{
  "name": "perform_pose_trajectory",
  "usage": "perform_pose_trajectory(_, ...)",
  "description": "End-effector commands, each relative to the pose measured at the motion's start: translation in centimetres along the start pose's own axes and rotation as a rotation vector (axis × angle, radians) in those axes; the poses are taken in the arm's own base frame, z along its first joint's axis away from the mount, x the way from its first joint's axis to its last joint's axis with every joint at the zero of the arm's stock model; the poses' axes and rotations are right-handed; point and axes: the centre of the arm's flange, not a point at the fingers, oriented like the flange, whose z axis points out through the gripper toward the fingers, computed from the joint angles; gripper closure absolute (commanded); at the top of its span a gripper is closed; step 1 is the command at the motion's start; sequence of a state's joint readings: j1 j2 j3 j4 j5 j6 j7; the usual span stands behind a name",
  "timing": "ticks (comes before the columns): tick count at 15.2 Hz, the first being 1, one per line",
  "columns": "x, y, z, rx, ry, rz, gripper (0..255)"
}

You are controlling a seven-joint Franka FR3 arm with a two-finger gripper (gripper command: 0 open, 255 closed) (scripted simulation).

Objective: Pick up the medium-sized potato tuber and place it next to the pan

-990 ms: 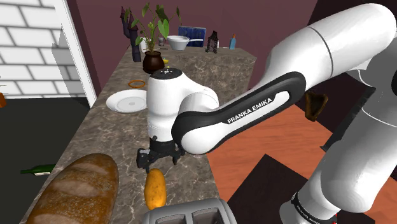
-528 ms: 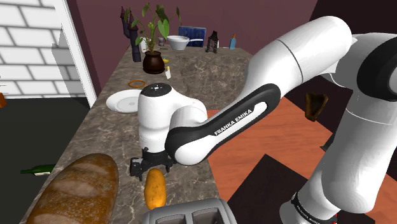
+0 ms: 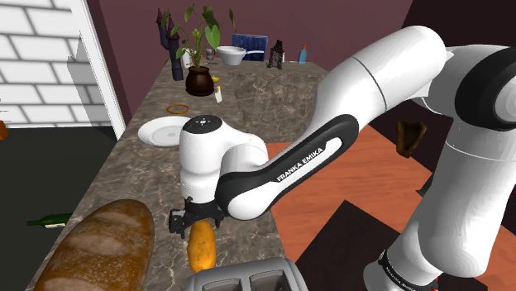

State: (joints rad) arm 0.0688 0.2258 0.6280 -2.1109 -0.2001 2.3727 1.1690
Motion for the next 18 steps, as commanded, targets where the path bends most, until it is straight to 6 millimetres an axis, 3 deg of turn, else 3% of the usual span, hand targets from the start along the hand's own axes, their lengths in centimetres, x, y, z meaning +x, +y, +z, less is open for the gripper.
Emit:
perform_pose_trajectory(1,0.0,0.0,0.0,0.000,0.000,0.000,0)
perform_pose_trajectory(2,0.0,0.0,0.0,0.000,0.000,0.000,255)
perform_pose_trajectory(11,0.0,0.0,0.0,0.000,0.000,0.000,255)
perform_pose_trajectory(18,0.2,-0.3,-3.7,0.000,0.000,0.000,255)
